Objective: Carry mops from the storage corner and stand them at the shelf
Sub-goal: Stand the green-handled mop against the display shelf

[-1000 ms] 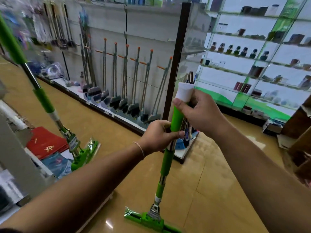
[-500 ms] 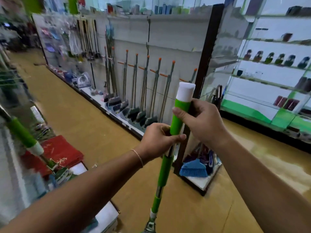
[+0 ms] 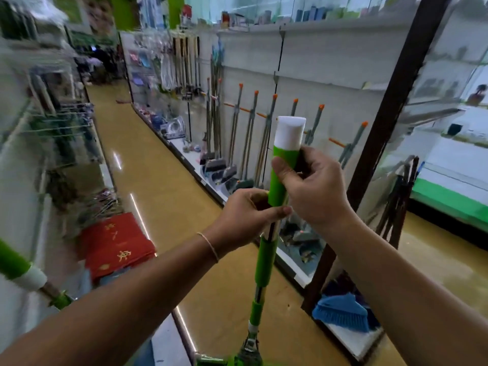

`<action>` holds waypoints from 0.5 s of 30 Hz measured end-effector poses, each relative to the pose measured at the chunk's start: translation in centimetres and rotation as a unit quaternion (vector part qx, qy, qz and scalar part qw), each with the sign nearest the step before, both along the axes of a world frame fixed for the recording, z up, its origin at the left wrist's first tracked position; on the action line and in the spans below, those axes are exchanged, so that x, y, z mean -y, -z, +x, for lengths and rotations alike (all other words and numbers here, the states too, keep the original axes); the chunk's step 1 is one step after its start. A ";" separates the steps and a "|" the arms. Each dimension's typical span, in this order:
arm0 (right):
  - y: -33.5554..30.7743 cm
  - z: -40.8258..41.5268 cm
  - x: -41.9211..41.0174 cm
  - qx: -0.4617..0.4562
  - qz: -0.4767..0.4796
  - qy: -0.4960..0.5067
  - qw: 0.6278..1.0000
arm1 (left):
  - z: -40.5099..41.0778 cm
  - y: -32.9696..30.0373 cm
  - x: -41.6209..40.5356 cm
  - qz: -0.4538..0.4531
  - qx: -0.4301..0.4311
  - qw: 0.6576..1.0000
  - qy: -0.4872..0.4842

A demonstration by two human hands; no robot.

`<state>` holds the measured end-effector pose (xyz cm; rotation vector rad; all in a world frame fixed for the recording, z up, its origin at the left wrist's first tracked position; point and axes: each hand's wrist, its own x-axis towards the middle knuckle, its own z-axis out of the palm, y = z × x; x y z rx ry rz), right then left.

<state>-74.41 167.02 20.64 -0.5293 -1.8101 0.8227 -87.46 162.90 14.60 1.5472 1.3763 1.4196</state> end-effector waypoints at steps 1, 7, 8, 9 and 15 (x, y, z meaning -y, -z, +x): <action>0.3 -0.9 -1.1 0.000 0.005 -0.003 1.000 | -0.9 0.2 -1.0 -0.003 0.002 1.000 0.003; 0.6 -5.2 -7.5 0.025 -0.004 -0.029 0.999 | -6.0 0.2 -7.3 -0.022 -0.026 0.999 0.040; 0.2 -5.8 -8.5 0.032 -0.008 -0.034 0.999 | -6.7 0.0 -8.3 -0.021 -0.025 0.999 0.043; -0.2 -6.4 -9.5 0.035 -0.008 -0.036 0.999 | -7.4 -0.2 -9.4 -0.021 -0.023 0.999 0.044; -1.3 -10.7 -14.4 0.024 -0.023 -0.051 0.998 | -11.1 -0.8 -14.1 -0.006 -0.008 1.000 0.019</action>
